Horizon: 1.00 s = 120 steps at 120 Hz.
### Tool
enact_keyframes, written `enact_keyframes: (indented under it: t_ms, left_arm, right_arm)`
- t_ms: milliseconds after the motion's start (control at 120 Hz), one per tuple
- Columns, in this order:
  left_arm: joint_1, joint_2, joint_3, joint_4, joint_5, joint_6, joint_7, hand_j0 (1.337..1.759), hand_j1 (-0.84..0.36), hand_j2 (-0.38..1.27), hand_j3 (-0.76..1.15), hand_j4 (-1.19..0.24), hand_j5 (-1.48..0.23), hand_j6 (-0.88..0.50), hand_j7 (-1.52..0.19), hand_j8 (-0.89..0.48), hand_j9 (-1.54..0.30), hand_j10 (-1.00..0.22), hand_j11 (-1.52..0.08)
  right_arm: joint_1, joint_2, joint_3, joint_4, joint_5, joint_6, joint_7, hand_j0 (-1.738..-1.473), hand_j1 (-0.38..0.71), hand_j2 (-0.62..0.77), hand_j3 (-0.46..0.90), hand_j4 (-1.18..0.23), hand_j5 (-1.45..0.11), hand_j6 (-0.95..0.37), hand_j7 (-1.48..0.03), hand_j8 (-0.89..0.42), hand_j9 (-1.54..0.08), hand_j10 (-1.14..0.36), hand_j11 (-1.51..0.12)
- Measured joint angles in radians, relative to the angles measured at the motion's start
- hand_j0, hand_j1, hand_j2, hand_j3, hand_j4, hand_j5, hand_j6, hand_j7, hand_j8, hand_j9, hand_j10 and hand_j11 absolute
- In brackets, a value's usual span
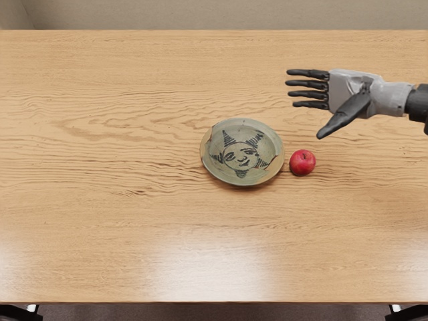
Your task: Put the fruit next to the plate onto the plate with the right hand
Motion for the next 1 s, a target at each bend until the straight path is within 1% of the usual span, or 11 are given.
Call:
enact_keyframes:
  t_ms: [233,517,550,600,633,667,742,833,883,942,1000]
  left_arm:
    - [0.001,0.000,0.000,0.000,0.000,0.000,0.000,1.658,0.06,0.05,0.00,-0.24,-0.32,-0.24,-0.32,-0.24,-0.32,-0.24,-0.32]
    - [0.001,0.000,0.000,0.000,0.000,0.000,0.000,1.658,0.06,0.05,0.00,-0.24,-0.32,-0.24,-0.32,-0.24,-0.32,-0.24,-0.32]
    - [0.000,0.000,0.000,0.000,0.000,0.000,0.000,1.658,0.06,0.05,0.00,-0.24,-0.32,-0.24,-0.32,-0.24,-0.32,-0.24,-0.32]
    - [0.000,0.000,0.000,0.000,0.000,0.000,0.000,1.658,0.06,0.05,0.00,-0.24,-0.32,-0.24,-0.32,-0.24,-0.32,-0.24,-0.32]
    - [0.000,0.000,0.000,0.000,0.000,0.000,0.000,1.658,0.06,0.05,0.00,-0.24,-0.32,-0.24,-0.32,-0.24,-0.32,-0.24,-0.32]
    - [0.000,0.000,0.000,0.000,0.000,0.000,0.000,1.658,0.06,0.05,0.00,-0.24,-0.32,-0.24,-0.32,-0.24,-0.32,-0.24,-0.32]
    - [0.001,0.000,0.000,0.000,0.000,0.000,0.000,1.658,0.06,0.05,0.00,-0.24,-0.32,-0.24,-0.32,-0.24,-0.32,-0.24,-0.32]
    - [0.001,0.000,0.000,0.000,0.000,0.000,0.000,1.658,0.06,0.05,0.00,-0.24,-0.32,-0.24,-0.32,-0.24,-0.32,-0.24,-0.32]
    - [0.000,0.000,0.000,0.000,0.000,0.000,0.000,1.658,0.06,0.05,0.00,-0.24,-0.32,-0.24,-0.32,-0.24,-0.32,-0.24,-0.32]
    - [0.001,0.000,0.000,0.000,0.000,0.000,0.000,1.658,0.06,0.05,0.00,-0.24,-0.32,-0.24,-0.32,-0.24,-0.32,-0.24,-0.32]
    - [0.000,0.000,0.000,0.000,0.000,0.000,0.000,1.658,0.06,0.05,0.00,-0.24,-0.32,-0.24,-0.32,-0.24,-0.32,-0.24,-0.32]
  right_arm:
    - [-0.001,0.002,0.007,0.001,-0.024,0.000,0.002,-1.658,-0.30,-0.01,0.00,-0.04,-0.06,-0.04,-0.06,-0.04,-0.06,-0.04,-0.06]
    - [0.012,-0.018,-0.015,-0.035,-0.039,0.000,-0.001,-1.658,-0.30,-0.01,0.00,-0.04,-0.06,-0.04,-0.06,-0.04,-0.06,-0.04,-0.06]
    - [0.019,-0.019,-0.012,-0.034,-0.049,0.000,-0.017,-1.658,-0.30,-0.01,0.00,-0.04,-0.06,-0.04,-0.06,-0.04,-0.06,-0.04,-0.06]
    - [0.051,-0.018,-0.032,-0.029,-0.063,0.000,-0.061,-1.658,-0.30,-0.01,0.00,-0.04,-0.06,-0.04,-0.06,-0.04,-0.06,-0.04,-0.06]
    - [0.102,-0.022,-0.092,-0.017,-0.058,0.000,-0.081,-1.658,-0.30,-0.01,0.00,-0.04,-0.06,-0.04,-0.06,-0.04,-0.06,-0.04,-0.06]
    - [0.175,-0.026,-0.193,-0.006,-0.031,0.000,-0.087,-1.658,-0.30,-0.01,0.00,-0.04,-0.06,-0.04,-0.06,-0.04,-0.06,-0.04,-0.06]
    - [0.360,-0.062,-0.443,0.035,0.039,0.000,-0.048,-1.658,-0.30,-0.01,0.00,-0.04,-0.06,-0.04,-0.06,-0.04,-0.06,-0.04,-0.06]
    - [0.539,-0.138,-0.672,0.098,0.076,0.000,0.020,-1.658,-0.30,-0.01,0.00,-0.04,-0.06,-0.04,-0.06,-0.04,-0.06,-0.04,-0.06]
    - [0.616,-0.182,-0.764,0.158,0.076,-0.006,0.062,-1.658,-0.30,-0.01,0.00,-0.04,-0.06,-0.04,-0.06,-0.04,-0.06,-0.04,-0.06]
    - [0.690,-0.225,-0.853,0.232,0.045,-0.063,0.122,-1.658,-0.30,-0.01,0.00,-0.04,-0.06,-0.04,-0.06,-0.04,-0.06,-0.04,-0.06]
    - [0.743,-0.248,-0.924,0.293,0.011,-0.140,0.158,-1.658,-0.30,-0.01,0.00,-0.04,-0.06,-0.04,-0.06,-0.04,-0.06,-0.04,-0.06]
